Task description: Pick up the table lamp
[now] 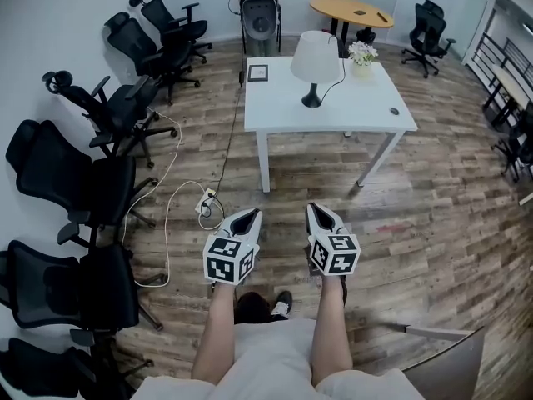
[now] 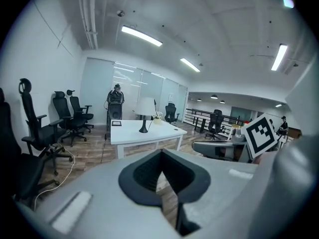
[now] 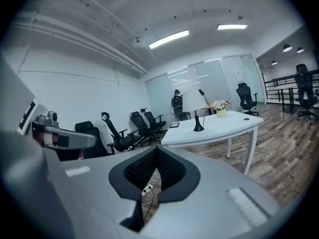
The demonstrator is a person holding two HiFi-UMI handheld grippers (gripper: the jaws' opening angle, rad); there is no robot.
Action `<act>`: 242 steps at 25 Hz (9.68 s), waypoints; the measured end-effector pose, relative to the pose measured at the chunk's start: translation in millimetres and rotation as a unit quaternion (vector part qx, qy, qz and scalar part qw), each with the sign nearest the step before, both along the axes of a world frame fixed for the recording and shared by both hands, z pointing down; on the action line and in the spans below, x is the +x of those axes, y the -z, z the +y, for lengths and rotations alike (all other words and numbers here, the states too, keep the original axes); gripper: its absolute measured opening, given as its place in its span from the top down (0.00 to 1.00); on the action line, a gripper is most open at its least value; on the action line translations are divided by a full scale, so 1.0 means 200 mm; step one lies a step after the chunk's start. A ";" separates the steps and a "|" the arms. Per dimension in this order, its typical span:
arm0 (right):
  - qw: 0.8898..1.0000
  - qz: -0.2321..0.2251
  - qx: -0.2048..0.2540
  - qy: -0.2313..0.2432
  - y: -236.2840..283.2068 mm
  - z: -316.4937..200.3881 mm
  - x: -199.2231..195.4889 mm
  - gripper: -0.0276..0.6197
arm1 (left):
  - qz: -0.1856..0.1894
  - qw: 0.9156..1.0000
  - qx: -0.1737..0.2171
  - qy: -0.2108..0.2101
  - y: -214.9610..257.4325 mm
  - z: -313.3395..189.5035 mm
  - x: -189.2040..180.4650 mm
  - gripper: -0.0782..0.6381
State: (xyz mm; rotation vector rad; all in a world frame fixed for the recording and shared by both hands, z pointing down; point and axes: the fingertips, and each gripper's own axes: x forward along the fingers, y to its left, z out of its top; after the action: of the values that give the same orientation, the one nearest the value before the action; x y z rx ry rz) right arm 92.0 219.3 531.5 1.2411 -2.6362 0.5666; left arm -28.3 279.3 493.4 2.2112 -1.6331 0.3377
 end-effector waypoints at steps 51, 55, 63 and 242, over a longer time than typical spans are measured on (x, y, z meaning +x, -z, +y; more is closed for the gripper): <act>0.947 -0.283 -0.117 -0.095 -0.01 -1.37 -0.39 0.91 | 0.094 0.981 0.049 -0.161 0.08 -1.61 -0.28 0.89; 0.959 -0.249 -0.085 -0.102 -0.04 -1.38 -0.45 0.91 | 0.092 0.984 0.025 -0.152 -0.04 -1.62 -0.40 0.89; 0.957 -0.239 -0.086 -0.143 -0.05 -1.55 -0.25 0.91 | 0.110 0.986 -0.018 -0.125 -0.20 -1.72 -0.59 0.89; 0.976 0.075 -0.079 -0.191 -0.38 -2.54 -0.30 0.71 | -0.034 0.957 -0.077 -0.279 -0.33 -2.42 -0.27 0.89</act>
State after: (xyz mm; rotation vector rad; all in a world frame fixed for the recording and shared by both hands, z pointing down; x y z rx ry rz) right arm 32.2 -288.1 607.8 1.6761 -2.1943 0.6919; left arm -83.3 -204.1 559.5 2.5205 -0.9384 0.6705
